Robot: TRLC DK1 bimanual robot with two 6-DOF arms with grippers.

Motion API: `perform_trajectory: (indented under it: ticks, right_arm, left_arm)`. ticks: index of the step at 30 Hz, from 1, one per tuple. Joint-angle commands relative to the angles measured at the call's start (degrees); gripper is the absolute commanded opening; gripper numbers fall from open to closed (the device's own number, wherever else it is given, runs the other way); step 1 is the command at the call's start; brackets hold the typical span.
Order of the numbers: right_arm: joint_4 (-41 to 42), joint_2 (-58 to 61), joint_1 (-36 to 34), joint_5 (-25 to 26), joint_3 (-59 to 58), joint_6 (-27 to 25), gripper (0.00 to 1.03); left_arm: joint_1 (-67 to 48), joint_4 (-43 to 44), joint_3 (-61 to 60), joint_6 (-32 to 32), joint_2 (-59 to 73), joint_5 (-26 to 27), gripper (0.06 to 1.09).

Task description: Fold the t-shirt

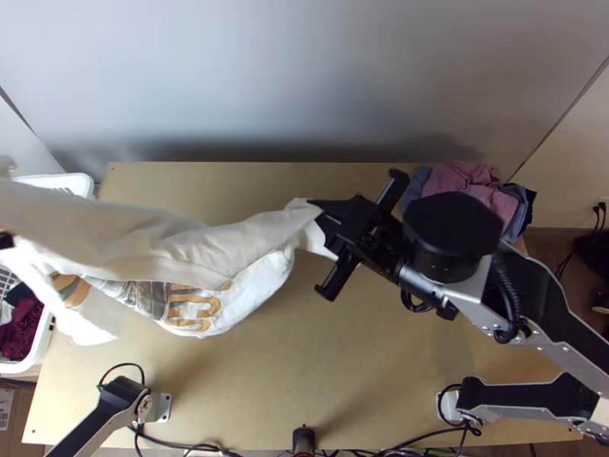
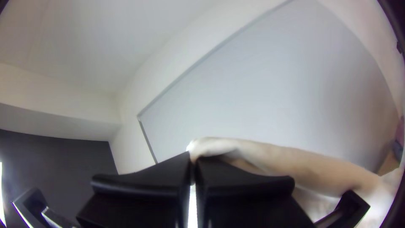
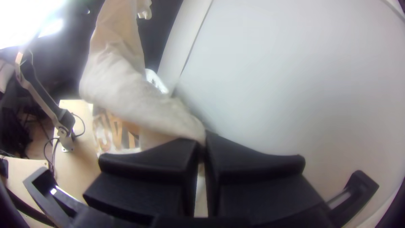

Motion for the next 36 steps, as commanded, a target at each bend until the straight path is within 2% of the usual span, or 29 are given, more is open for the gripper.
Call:
perform_trajectory:
  ticks: [1, 10, 14, 20, 27, 32, 36]
  right_arm:
    - [-1.25, -4.91, -1.98, -0.04, -7.93, 0.55, 0.03]
    - [-3.89, -13.97, -9.01, -0.30, -18.39, 2.04, 0.03]
    - [-4.15, -17.57, -12.35, -1.00, -24.28, 2.92, 0.03]
    - [-3.89, -22.49, -16.83, -3.11, -32.46, 4.86, 0.03]
    - [-8.90, -29.08, -19.56, -4.34, -39.22, 5.47, 0.03]
    - [-12.68, -33.21, -20.87, -4.96, -43.62, 6.97, 0.03]
    - [-14.17, -35.59, -23.42, -6.45, -46.61, 8.20, 0.03]
  left_arm:
    - [0.11, 6.43, -6.71, -5.69, 4.26, 0.12, 0.09]
    - [-2.97, 10.83, -8.65, -15.01, 15.34, 0.21, 0.09]
    - [-7.80, 11.53, -8.56, -14.92, 20.70, 0.38, 0.09]
    - [-10.79, 13.90, -8.12, -13.96, 29.58, 4.60, 0.09]
    - [-15.98, 18.30, -5.92, -18.17, 43.37, 4.60, 0.09]
    - [-19.75, 19.88, 0.06, -21.51, 55.59, 5.48, 0.09]
    - [-21.69, 20.41, 9.20, -24.50, 66.66, 5.75, 0.09]
